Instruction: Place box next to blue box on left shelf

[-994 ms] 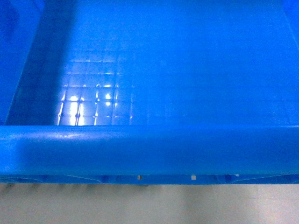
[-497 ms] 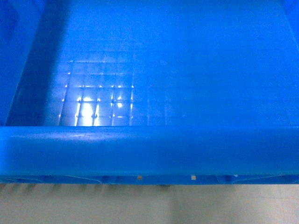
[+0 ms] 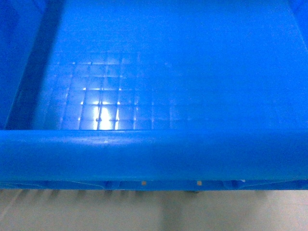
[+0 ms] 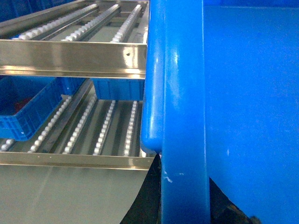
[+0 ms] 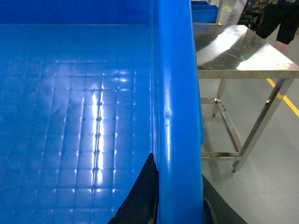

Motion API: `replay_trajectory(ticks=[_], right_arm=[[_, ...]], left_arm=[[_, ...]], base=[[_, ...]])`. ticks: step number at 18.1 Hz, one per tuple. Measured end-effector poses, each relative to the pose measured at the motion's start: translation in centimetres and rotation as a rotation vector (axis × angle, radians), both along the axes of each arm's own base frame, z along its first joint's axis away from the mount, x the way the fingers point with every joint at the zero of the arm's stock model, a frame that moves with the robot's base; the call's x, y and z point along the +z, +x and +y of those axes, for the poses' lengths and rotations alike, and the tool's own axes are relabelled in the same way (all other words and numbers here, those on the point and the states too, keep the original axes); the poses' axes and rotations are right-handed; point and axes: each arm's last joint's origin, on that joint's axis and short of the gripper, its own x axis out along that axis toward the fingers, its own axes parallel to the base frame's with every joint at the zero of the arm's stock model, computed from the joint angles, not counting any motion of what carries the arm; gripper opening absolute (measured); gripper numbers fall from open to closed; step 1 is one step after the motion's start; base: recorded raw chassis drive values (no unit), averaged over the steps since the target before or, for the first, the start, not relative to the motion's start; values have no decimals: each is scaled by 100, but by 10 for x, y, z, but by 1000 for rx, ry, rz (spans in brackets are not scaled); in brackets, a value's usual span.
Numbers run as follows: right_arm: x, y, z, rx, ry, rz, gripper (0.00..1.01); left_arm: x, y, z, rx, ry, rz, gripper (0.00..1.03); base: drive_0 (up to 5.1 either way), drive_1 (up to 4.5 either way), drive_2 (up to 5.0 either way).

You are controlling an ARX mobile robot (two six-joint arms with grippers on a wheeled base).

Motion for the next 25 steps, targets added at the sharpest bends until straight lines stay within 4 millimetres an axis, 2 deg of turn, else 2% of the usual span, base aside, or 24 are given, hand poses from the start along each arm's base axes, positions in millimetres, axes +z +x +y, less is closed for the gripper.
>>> replay_trajectory(ticks=[25], right_arm=[[0, 0, 0, 0, 0, -1, 9]], left_arm=[[0, 0, 0, 0, 0, -1, 7]], base=[[-497, 244, 244]])
